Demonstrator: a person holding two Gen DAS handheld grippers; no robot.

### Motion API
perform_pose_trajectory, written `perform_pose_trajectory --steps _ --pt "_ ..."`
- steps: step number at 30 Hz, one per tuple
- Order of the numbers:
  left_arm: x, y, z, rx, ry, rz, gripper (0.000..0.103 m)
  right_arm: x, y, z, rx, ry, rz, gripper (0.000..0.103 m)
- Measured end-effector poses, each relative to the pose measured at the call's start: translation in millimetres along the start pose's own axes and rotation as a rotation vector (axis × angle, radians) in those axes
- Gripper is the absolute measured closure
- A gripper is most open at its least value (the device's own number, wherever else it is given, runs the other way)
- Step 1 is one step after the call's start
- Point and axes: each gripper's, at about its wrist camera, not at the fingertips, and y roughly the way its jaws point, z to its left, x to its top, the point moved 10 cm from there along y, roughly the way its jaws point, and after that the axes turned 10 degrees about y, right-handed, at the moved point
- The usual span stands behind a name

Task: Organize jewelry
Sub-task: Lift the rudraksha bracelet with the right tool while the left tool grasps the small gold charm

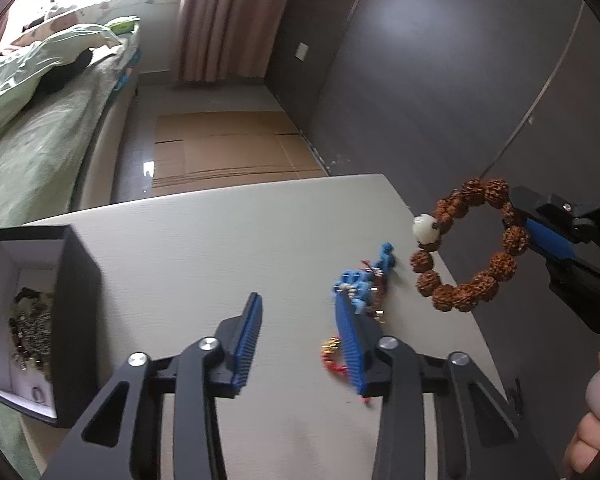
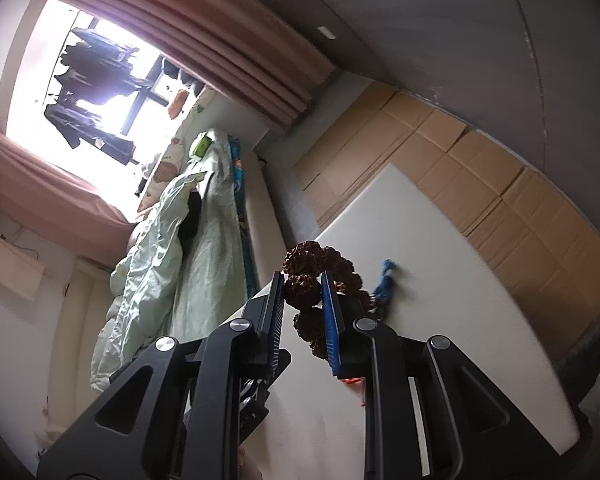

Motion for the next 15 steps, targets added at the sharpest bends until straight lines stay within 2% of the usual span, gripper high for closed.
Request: perform_pose_trajectory --steps 1,4,11,15 --pt "1.2 2.4 -5.6 -0.010 0.002 0.004 0.078 1.3 -1.5 -2.8 0.000 0.007 0.001 0.084" --pt "4.6 10.4 -17.2 -0.057 -0.007 0.018 0.081 5.9 -7.2 -11.8 -0.005 0.027 -0.005 0.084" --pt "-1.0 29.9 -36.2 -0.150 -0.089 0.083 0.082 19.9 -21.5 -28.4 0.003 0.071 -0.024 0.084" --pt "-2.1 38.8 -40.2 -0.167 -0.128 0.108 0.083 22.8 -25.8 -31.9 0.010 0.086 -0.026 0.084"
